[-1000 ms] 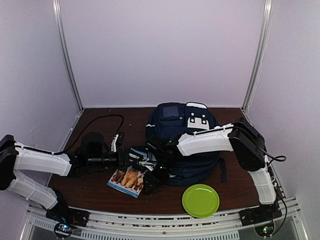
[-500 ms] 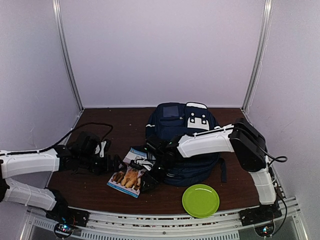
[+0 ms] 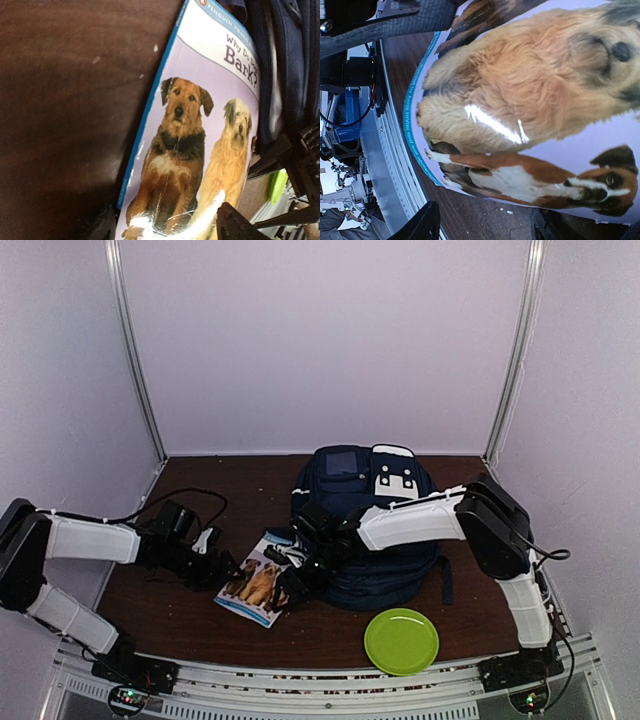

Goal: Pack the student bag
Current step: Pick up the book from the center of the board.

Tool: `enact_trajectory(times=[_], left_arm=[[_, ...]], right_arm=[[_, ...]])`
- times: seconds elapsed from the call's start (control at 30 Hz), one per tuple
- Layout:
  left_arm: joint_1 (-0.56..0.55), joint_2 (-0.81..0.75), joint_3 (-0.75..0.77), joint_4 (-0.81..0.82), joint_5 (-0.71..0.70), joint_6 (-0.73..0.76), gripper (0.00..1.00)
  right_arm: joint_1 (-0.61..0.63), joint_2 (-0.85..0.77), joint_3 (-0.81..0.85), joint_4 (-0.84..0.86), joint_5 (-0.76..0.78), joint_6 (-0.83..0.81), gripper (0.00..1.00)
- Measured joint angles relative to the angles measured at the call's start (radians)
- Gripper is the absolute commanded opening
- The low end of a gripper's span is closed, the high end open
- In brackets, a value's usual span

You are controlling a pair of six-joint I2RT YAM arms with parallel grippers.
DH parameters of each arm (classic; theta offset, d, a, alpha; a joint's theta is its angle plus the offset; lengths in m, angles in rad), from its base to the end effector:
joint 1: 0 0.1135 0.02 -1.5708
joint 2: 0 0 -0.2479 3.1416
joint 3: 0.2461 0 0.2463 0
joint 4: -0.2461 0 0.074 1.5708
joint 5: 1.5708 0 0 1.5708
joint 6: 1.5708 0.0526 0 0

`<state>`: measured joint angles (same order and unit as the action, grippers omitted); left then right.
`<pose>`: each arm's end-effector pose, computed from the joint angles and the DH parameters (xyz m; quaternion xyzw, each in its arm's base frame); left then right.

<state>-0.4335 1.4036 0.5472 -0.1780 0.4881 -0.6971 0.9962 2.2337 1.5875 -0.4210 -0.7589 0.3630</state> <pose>0.2094 -0.1241 0.1132 -0.0595 0.9360 -0.3345 0.0923 0.2161 0.4004 0.1147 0.3678 -0.8261 -0.4245 0.0454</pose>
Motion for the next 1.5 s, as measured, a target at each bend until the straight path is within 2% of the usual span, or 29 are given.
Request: enact_trajectory(times=[0.03, 0.1, 0.23, 0.37, 0.5, 0.57, 0.7, 0.87, 1.03, 1.1, 1.23, 1.4, 1.5], left_arm=[[0.013, 0.037, 0.012, 0.030, 0.028, 0.002, 0.60], [0.029, 0.098, 0.019, 0.116, 0.090, -0.006, 0.46], [0.048, 0.135, -0.026, 0.249, 0.154, -0.067, 0.39], [0.048, 0.098, -0.062, 0.283, 0.161, -0.126, 0.46], [0.038, -0.005, -0.079, 0.266, 0.171, -0.175, 0.47], [0.033, -0.046, -0.090, 0.266, 0.171, -0.196, 0.48], [0.002, -0.096, -0.140, 0.267, 0.171, -0.239, 0.48], [-0.065, -0.104, -0.182, 0.174, 0.169, -0.246, 0.48], [-0.114, -0.128, -0.172, 0.041, 0.140, -0.214, 0.48], [-0.120, -0.168, -0.171, -0.017, 0.106, -0.204, 0.47], [-0.122, -0.234, -0.172, -0.099, 0.050, -0.197, 0.47], [-0.123, -0.234, -0.172, -0.112, 0.032, -0.191, 0.48], [-0.123, -0.234, -0.173, -0.110, 0.031, -0.191, 0.48]], right_arm=[[-0.006, 0.014, 0.023, -0.016, -0.008, 0.000, 0.63], [-0.019, 0.039, 0.062, -0.048, -0.032, -0.001, 0.62], [-0.032, 0.068, 0.109, -0.099, -0.066, -0.003, 0.61], [-0.035, 0.073, 0.117, -0.110, -0.076, -0.007, 0.62], [-0.041, 0.077, 0.121, -0.109, -0.101, -0.013, 0.67], [-0.047, 0.079, 0.121, -0.104, -0.125, -0.013, 0.76], [-0.066, 0.077, 0.093, -0.045, -0.208, 0.035, 0.87], [-0.097, 0.066, 0.025, 0.103, -0.278, 0.161, 0.87], [-0.109, 0.064, -0.005, 0.198, -0.274, 0.251, 0.85], [-0.106, 0.059, -0.010, 0.201, -0.260, 0.254, 0.81], [-0.099, 0.053, -0.016, 0.203, -0.226, 0.245, 0.66], [-0.097, 0.078, 0.001, 0.202, -0.216, 0.240, 0.41], [-0.097, 0.086, 0.002, 0.207, -0.212, 0.237, 0.21]])
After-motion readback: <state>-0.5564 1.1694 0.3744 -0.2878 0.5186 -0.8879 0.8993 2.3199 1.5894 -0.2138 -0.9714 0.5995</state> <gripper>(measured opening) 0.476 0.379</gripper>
